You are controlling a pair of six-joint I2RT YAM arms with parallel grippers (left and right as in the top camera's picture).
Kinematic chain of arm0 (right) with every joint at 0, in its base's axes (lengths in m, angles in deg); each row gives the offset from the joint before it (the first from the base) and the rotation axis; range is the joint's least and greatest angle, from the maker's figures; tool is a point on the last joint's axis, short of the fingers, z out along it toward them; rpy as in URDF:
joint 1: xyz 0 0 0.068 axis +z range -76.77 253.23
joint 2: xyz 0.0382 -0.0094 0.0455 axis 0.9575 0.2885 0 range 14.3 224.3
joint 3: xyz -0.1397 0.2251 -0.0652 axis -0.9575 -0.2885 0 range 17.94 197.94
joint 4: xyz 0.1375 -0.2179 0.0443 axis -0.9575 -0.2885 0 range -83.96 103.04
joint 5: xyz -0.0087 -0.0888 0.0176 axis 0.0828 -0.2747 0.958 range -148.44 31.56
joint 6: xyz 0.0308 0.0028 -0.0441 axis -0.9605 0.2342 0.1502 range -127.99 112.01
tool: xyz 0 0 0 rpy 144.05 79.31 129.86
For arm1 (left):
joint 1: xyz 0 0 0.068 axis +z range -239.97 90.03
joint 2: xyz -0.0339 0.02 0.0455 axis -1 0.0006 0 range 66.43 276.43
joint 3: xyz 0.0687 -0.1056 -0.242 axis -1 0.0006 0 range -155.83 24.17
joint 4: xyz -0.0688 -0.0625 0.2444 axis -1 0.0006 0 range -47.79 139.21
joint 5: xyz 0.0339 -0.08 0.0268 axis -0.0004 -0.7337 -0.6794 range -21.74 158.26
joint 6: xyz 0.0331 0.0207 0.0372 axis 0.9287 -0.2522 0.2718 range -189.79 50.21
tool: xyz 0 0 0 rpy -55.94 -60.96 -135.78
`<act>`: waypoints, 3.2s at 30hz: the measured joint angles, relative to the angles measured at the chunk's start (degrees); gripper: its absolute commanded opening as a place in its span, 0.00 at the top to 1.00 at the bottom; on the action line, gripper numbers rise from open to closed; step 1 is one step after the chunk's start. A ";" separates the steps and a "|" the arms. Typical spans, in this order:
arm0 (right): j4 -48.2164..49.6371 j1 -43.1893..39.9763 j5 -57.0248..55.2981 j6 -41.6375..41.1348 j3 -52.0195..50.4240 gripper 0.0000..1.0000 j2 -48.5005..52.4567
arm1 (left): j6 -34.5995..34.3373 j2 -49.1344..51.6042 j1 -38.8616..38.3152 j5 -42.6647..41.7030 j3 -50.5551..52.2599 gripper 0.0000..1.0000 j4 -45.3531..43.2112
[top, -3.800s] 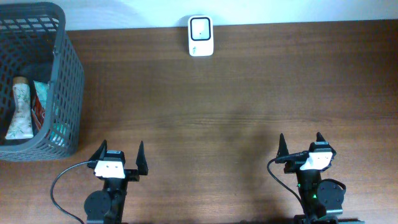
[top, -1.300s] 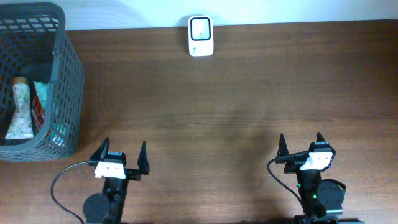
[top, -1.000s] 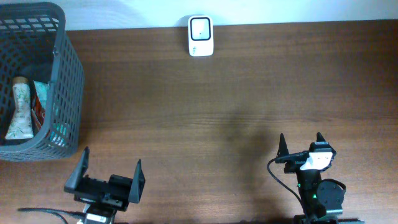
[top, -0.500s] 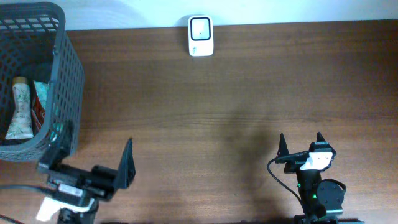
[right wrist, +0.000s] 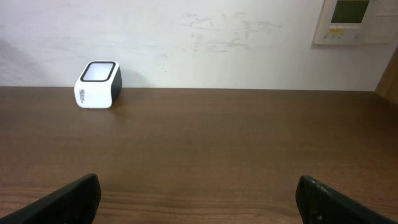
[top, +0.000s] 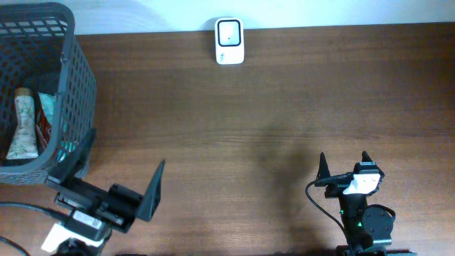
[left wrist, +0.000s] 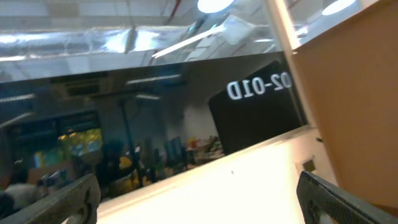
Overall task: Scan the item barcode
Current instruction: 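Move the left gripper up and into the grey basket, then grasp the green toilet tissue pack in the basket with the left gripper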
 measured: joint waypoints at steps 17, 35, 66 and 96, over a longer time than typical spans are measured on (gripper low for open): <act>0.00 0.00 -0.02 -0.04 0.00 0.01 0.04 | 1.07 61.57 8.26 12.81 -63.36 0.01 45.97; 0.00 0.00 -0.02 0.00 0.00 0.02 0.04 | 8.55 74.90 28.17 12.33 -67.76 0.01 41.51; 0.00 0.00 -0.02 -0.04 0.00 0.01 0.04 | 10.47 93.44 33.75 25.31 -67.73 0.14 54.34; 0.00 0.00 -0.02 -0.02 0.00 0.01 0.04 | 10.27 109.35 33.53 20.20 -67.78 0.83 64.04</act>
